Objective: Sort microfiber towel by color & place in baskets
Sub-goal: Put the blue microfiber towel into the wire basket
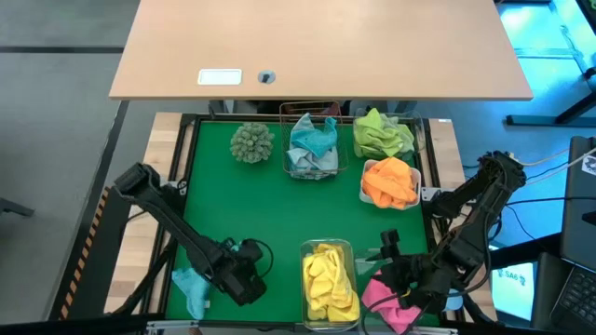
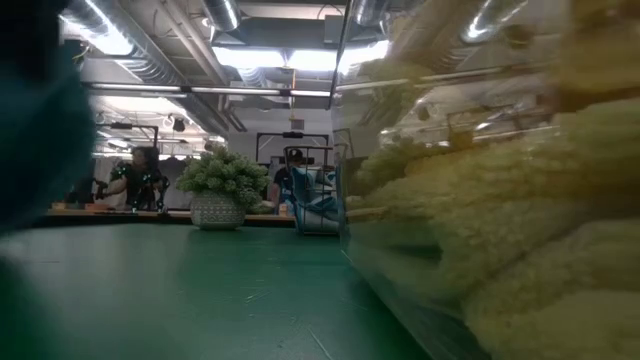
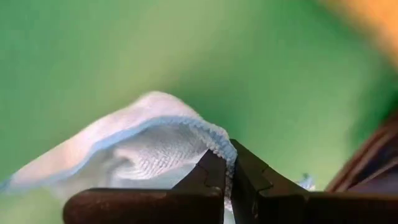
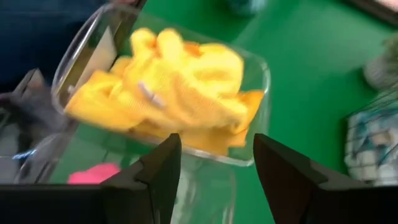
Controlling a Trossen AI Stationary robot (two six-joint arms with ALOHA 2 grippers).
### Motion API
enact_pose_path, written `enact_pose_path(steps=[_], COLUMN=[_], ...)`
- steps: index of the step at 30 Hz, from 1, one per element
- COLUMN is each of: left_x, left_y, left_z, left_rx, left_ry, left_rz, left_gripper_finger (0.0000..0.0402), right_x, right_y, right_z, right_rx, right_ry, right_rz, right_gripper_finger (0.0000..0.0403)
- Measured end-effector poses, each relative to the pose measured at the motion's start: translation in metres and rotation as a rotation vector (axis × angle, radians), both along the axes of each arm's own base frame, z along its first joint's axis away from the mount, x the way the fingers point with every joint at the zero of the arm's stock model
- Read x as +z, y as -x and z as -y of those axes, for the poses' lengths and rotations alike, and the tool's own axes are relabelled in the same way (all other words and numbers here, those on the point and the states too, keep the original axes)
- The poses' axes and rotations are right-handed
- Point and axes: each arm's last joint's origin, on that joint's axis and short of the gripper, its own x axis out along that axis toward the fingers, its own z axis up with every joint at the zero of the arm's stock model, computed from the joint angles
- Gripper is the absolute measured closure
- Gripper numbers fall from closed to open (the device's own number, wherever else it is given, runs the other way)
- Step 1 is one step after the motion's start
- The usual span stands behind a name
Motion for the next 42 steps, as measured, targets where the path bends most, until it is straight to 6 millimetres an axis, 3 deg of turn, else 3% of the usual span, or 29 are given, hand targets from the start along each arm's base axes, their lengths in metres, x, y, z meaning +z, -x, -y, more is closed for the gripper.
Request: enact_pose_path(steps=[8, 16, 23, 35, 42], left_x=[0.075, 0.124, 0.146, 0.173, 0.174], left_y=[-0.011, -0.034, -0.057, -0.081, -0.085], left_z=[-0.017, -0.03, -0.04, -0.056, -0.063], left_rx=[0.006, -0.072, -0.177, -0.325, -0.345], left_ry=[-0.119, -0.274, -0.38, -0.491, -0.515], left_rz=[0.345, 0.549, 0.713, 0.933, 0.934], left_gripper_finger=[0.0401, 0.0401, 0.0401, 0.0401, 0.0401], right_x=[0.009, 0.018, 0.022, 0.028, 0.03], right_y=[-0.028, -0.064, -0.085, -0.105, -0.108], right_z=[0.009, 0.037, 0.057, 0.085, 0.084], right_rx=[-0.007, -0.085, -0.033, -0.12, 0.056], right_ry=[-0.005, -0.039, -0.08, -0.102, -0.163], right_rz=[0.129, 0.221, 0.231, 0.305, 0.283], right_gripper_finger=[0.0203, 0.0203, 0.0203, 0.0203, 0.0203])
